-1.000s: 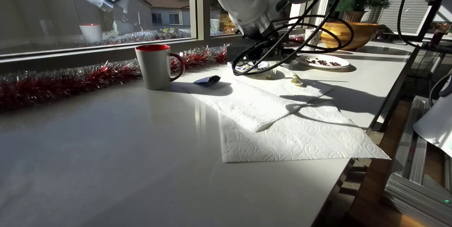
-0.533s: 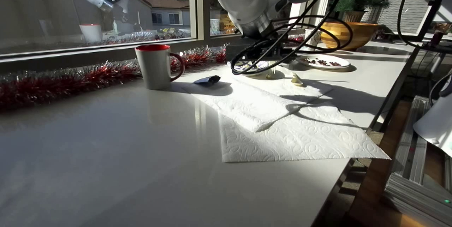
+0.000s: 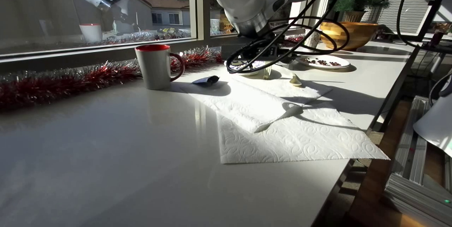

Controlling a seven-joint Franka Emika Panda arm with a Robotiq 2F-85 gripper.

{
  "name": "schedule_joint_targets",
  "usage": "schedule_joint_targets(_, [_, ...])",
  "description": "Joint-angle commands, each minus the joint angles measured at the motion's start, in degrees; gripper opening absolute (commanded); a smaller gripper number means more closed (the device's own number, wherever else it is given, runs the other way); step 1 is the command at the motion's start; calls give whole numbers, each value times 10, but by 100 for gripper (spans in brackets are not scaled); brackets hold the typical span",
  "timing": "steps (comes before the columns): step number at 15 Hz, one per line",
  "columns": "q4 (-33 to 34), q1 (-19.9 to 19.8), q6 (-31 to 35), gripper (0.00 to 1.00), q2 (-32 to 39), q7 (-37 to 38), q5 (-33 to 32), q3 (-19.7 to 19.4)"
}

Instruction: Use fork to move the small plate and the paper towels to the left

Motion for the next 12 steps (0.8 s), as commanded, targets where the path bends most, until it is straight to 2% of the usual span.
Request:
schedule_joint_targets(1, [0, 5, 19, 3, 5, 19, -20, 0])
schedule_joint_targets(12, [16, 18, 47, 3, 41, 11, -51, 8])
